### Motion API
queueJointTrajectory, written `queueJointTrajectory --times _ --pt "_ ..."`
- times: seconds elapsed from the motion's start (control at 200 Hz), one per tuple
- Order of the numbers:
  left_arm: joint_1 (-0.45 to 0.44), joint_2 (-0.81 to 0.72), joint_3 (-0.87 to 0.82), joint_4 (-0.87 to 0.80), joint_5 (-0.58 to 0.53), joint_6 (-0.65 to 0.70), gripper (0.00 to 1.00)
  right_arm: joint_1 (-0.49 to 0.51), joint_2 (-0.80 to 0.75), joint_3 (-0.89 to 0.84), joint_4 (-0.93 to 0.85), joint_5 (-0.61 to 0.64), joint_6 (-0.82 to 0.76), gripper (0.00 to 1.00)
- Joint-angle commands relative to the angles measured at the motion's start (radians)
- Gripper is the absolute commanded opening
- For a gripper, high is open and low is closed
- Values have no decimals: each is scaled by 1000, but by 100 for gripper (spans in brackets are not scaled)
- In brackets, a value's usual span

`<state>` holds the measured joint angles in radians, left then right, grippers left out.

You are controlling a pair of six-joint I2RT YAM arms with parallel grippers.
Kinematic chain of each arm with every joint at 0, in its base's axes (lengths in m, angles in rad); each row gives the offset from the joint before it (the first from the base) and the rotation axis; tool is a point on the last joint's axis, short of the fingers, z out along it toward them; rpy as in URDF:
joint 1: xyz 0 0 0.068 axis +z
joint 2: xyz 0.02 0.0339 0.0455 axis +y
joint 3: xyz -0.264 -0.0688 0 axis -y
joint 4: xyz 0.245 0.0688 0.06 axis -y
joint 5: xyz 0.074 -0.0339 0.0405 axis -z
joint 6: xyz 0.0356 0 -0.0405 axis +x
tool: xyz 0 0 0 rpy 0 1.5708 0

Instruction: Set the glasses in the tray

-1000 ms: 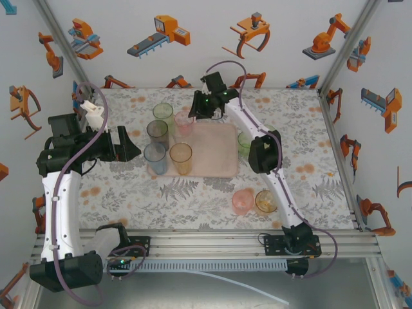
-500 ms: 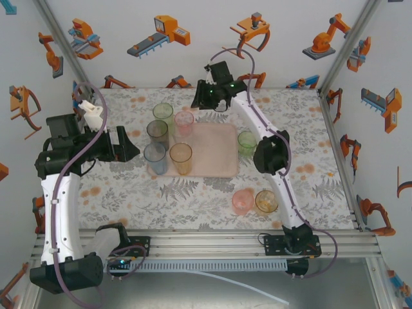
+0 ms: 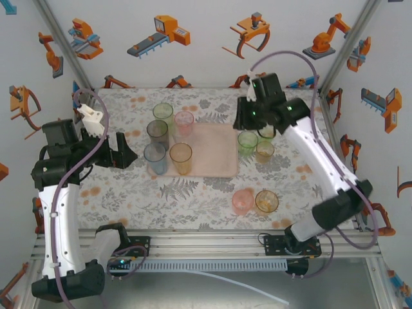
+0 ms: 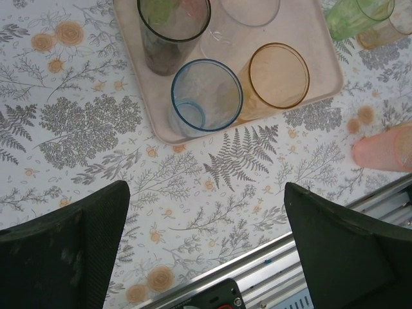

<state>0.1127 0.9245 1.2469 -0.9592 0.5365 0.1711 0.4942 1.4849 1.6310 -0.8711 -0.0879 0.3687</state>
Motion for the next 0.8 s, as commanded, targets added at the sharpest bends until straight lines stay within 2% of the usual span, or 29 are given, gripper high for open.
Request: queueJointTrajectory --times 0.0,0.135,0.486,0.791 --pt "2 -24 -11 -46 -1 53 97 13 -137 -208 -31 50 30 39" --pt "1 -52 -15 -67 0 63 97 22 -320 -370 -53 47 63 39" --pt "1 -92 -81 -76 22 67 97 24 -602 -603 -114 17 114 37" --pt "0 -57 -115 -62 42 69 97 26 -656 -680 -69 -21 146 35"
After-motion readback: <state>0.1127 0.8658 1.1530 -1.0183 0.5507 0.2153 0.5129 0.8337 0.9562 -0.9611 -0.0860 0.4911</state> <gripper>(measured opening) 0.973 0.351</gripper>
